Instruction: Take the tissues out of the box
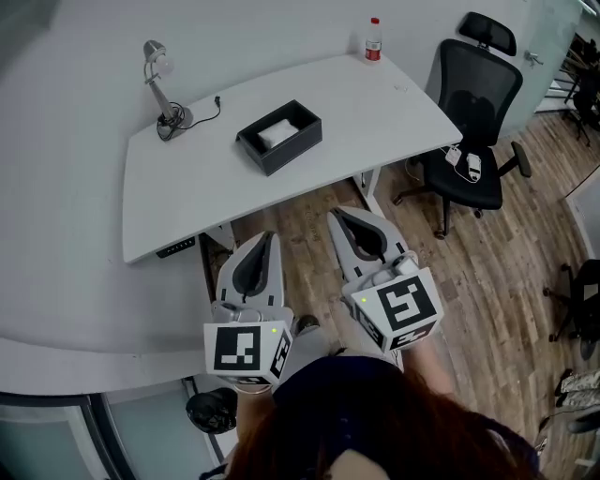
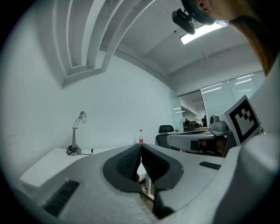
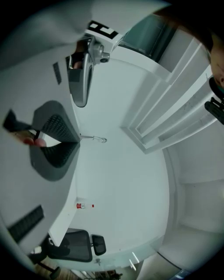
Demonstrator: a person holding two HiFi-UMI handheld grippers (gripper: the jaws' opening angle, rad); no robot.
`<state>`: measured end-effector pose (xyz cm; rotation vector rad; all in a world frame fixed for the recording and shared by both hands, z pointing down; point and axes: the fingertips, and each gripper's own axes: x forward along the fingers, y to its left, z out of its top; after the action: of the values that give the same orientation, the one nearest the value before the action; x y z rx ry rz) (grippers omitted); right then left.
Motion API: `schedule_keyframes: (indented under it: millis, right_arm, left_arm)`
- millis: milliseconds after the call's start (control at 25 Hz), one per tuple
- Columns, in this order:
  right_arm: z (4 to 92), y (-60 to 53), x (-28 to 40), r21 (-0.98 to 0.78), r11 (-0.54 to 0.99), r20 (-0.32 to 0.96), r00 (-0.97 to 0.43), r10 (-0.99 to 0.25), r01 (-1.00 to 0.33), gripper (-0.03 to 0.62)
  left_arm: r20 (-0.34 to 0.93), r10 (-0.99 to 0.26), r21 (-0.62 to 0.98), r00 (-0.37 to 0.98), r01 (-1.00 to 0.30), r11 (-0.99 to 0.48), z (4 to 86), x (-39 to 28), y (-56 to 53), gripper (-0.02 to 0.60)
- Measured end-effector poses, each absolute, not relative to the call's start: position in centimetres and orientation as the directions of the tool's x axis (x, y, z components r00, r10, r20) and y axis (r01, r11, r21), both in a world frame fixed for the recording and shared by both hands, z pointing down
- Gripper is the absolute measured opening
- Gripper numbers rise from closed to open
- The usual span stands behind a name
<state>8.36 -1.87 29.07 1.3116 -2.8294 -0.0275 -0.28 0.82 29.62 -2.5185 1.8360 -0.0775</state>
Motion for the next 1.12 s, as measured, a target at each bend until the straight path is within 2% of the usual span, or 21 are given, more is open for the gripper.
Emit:
schedule_keyframes:
  millis: [1120]
  right_arm:
    - [28.8, -9.3, 0.0, 0.093, 0.640, 0.061, -0.637, -0.768, -0.763, 0.018]
  left_arm:
    - [0.031, -0.925, -0.038, 0.378, -0.924, -0.379, 29.2, -7.5, -7.4, 0.025]
